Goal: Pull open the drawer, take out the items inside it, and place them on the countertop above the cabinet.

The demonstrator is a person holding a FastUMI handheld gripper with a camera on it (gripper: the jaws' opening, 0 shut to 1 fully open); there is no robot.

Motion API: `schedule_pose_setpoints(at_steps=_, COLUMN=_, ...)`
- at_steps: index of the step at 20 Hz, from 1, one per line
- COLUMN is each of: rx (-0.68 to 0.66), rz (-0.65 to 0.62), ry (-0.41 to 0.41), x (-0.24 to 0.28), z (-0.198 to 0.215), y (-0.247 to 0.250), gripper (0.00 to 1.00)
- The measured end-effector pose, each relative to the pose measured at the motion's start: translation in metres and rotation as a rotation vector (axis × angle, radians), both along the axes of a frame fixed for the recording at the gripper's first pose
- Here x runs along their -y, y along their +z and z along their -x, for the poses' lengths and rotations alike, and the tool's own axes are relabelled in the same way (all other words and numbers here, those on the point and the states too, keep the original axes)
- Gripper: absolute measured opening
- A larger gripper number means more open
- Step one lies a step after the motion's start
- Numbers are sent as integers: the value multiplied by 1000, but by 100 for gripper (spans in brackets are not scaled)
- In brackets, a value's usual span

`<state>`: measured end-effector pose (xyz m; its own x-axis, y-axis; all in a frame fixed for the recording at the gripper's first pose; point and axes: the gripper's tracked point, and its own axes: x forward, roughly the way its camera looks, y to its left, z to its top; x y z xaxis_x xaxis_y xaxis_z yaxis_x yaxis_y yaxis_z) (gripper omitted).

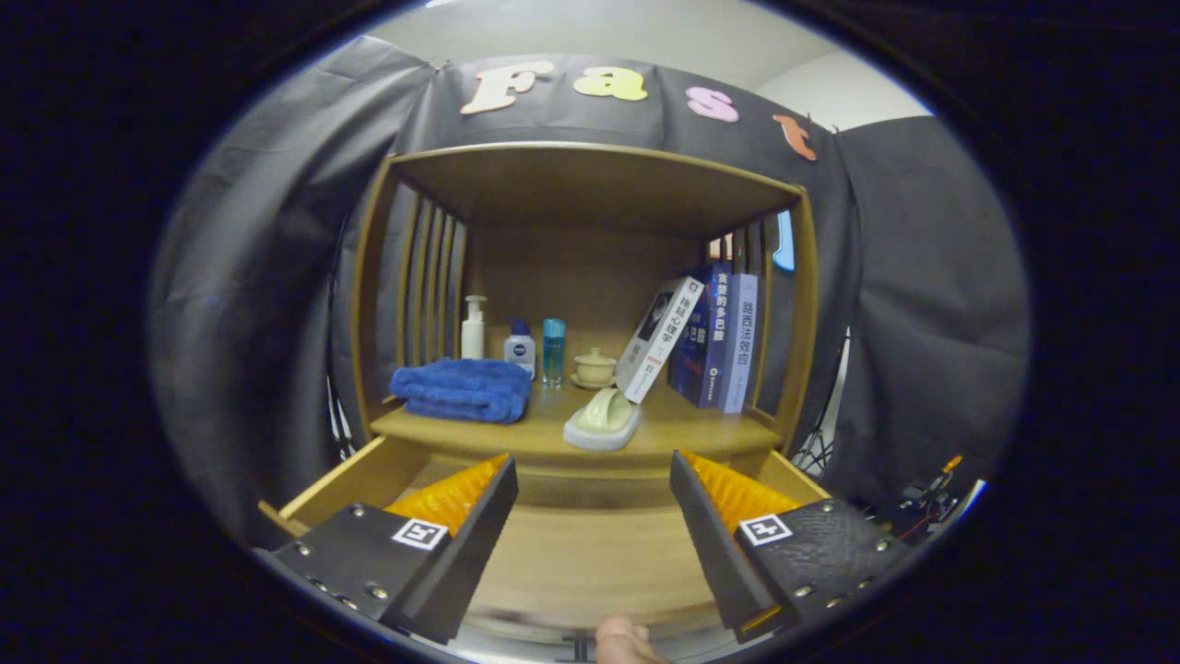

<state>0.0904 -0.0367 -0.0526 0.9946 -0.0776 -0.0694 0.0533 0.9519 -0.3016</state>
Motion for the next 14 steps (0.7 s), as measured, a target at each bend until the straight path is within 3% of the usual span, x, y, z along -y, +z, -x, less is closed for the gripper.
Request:
schedule_pose_setpoints(at_steps=6, rx=67, rz=-58, ry=22, x=19, z=75, y=-48, gripper=99)
schedule_pose_setpoints(at_steps=10, rx=-20, rz=-36, ry=-14, x=57, z=87, y=-94, gripper=99)
schedule_pose_setpoints(at_steps=14, rx=-1, rz=-62, ry=-19, x=70, z=90, y=-89, gripper=99)
